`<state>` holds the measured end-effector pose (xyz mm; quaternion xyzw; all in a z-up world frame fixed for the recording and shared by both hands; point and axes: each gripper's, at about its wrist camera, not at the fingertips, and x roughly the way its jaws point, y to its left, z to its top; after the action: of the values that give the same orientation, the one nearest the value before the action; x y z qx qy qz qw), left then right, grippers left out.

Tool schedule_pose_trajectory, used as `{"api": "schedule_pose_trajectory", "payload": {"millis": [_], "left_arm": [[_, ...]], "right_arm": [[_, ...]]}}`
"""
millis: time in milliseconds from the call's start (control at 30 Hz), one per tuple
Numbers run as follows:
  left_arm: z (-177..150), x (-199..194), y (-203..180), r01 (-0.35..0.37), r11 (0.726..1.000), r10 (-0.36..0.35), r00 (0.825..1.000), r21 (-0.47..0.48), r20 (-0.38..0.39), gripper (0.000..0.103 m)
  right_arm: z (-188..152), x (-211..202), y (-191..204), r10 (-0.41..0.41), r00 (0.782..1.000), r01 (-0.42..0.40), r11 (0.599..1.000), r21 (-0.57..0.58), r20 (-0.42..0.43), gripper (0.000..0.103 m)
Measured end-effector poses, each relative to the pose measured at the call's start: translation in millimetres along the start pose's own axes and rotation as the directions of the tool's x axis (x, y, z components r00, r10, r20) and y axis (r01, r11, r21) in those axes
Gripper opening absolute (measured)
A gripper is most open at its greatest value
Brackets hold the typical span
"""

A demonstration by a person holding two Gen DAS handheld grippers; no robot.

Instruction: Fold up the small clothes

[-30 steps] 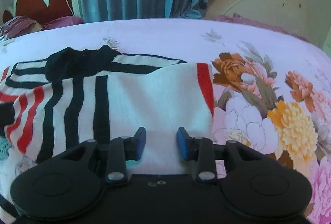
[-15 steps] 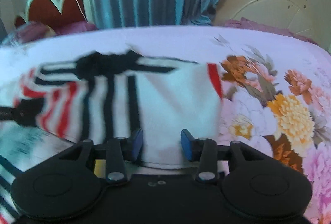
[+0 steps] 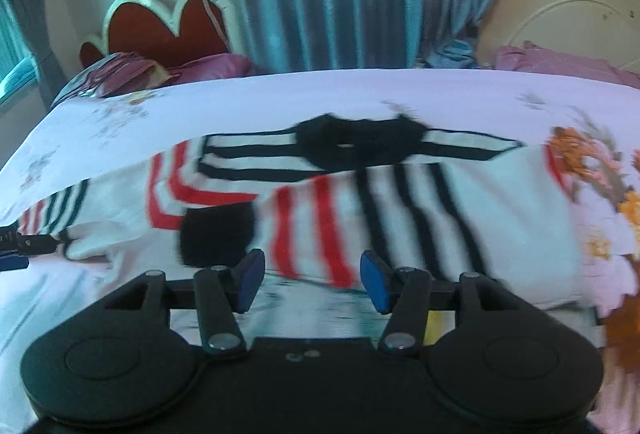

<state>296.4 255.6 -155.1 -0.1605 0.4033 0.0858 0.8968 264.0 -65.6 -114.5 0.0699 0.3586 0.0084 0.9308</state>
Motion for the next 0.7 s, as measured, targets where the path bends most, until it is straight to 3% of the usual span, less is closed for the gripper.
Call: {"api": "schedule_pose_trajectory", "payload": {"millis": [200, 300, 367, 467, 533, 600, 667, 700], "left_arm": [[13, 17, 95, -0.048, 0.971, 0.049, 0.999, -0.235, 0.001, 0.079], [13, 33, 134, 0.000, 0.927, 0.003, 1.000, -0.375, 0.007, 0.079], [10, 41, 144, 0.052, 0.894, -0.033, 0.998, -0.445, 0.051, 0.079], [13, 53, 148, 0.088, 0.880, -0.048, 0.994, -0.467, 0.097, 0.076], [15, 58, 150, 0.081, 0.882, -0.030, 0.993, -0.465, 0.116, 0.060], [19, 67, 155, 0.083, 0.869, -0.025, 0.992, -0.488, 0.123, 0.029], [21, 72, 163, 0.076, 0.853, -0.015, 0.993, -0.517, 0.121, 0.011], [22, 74, 166, 0.082, 0.847, -0.020, 0.992, -0.526, 0.124, 0.009]], "right_arm": [[5, 22, 55, 0.032, 0.999, -0.033, 0.998, -0.046, -0.016, 0.052], [8, 34, 72, 0.038, 0.999, -0.039, 0.998, -0.057, -0.025, 0.052], [9, 41, 81, 0.036, 0.999, -0.038, 0.997, -0.062, -0.030, 0.052], [10, 52, 90, 0.024, 0.999, -0.026, 0.998, -0.065, -0.036, 0.052], [11, 59, 92, 0.009, 0.999, -0.012, 0.998, -0.064, -0.040, 0.052], [12, 65, 91, -0.008, 0.999, 0.006, 0.999, -0.053, -0.044, 0.052], [12, 68, 89, -0.027, 0.999, 0.025, 0.999, -0.045, -0.043, 0.052], [12, 70, 87, -0.038, 0.998, 0.036, 0.999, -0.040, -0.045, 0.052]]}}
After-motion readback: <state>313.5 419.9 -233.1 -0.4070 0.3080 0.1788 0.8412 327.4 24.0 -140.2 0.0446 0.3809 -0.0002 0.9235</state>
